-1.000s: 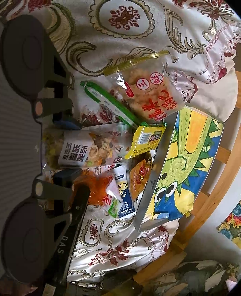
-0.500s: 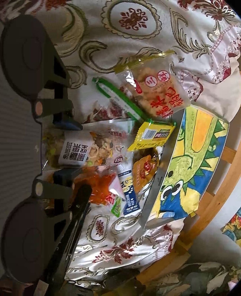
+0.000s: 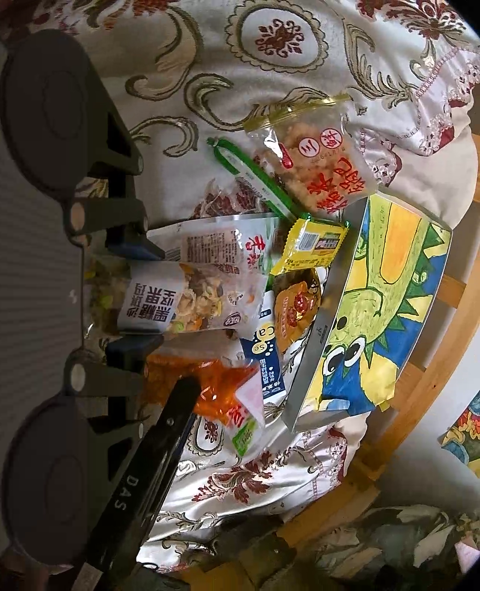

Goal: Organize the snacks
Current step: 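Lift the nut bag with left gripper while right gripper lifts the orange bag, then lower both held bags into the silver tray and open both grippers, then withdraw both open grippers from the tray back over the snacks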

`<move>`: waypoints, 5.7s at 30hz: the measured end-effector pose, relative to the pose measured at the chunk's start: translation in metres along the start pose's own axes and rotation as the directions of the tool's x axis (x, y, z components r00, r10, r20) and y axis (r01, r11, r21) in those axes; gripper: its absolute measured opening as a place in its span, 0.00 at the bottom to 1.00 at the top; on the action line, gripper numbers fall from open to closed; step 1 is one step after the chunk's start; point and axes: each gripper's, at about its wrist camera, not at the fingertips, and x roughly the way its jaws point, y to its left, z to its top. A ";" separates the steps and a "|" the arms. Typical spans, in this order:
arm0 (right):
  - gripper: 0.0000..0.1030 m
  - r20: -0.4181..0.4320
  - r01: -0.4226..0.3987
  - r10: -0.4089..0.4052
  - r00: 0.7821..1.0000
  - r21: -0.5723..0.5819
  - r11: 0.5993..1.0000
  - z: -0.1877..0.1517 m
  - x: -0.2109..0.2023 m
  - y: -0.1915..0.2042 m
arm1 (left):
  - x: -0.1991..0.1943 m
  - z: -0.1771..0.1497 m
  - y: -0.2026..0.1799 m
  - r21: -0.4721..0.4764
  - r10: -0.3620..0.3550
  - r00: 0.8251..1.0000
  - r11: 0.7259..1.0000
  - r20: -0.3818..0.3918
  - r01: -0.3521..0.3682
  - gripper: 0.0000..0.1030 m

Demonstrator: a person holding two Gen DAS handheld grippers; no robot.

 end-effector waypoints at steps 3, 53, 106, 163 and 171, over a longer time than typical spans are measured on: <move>0.35 0.012 0.010 -0.010 1.000 0.012 1.000 -0.002 -0.009 -0.004 | -0.003 -0.004 -0.004 -0.006 -0.001 1.000 1.000 -0.005 0.001 0.44; 0.25 0.032 -0.021 0.025 0.999 -0.132 0.991 -0.029 -0.008 -0.019 | -0.024 -0.010 -0.024 -0.038 0.042 0.986 0.999 0.163 -0.036 0.44; 0.76 0.177 0.222 -0.193 0.965 -0.162 0.962 0.141 0.101 -0.089 | 0.126 0.183 -0.055 0.004 0.205 0.931 0.976 0.301 -0.216 0.79; 0.99 0.150 -0.004 0.055 0.987 -0.316 0.949 0.010 -0.058 0.032 | -0.077 -0.012 -0.022 0.068 0.383 0.884 0.908 0.269 -0.414 0.99; 0.99 0.090 0.029 0.002 0.996 -0.339 0.940 -0.001 -0.046 0.037 | -0.071 -0.014 -0.012 0.038 0.388 0.894 0.913 0.225 -0.406 0.99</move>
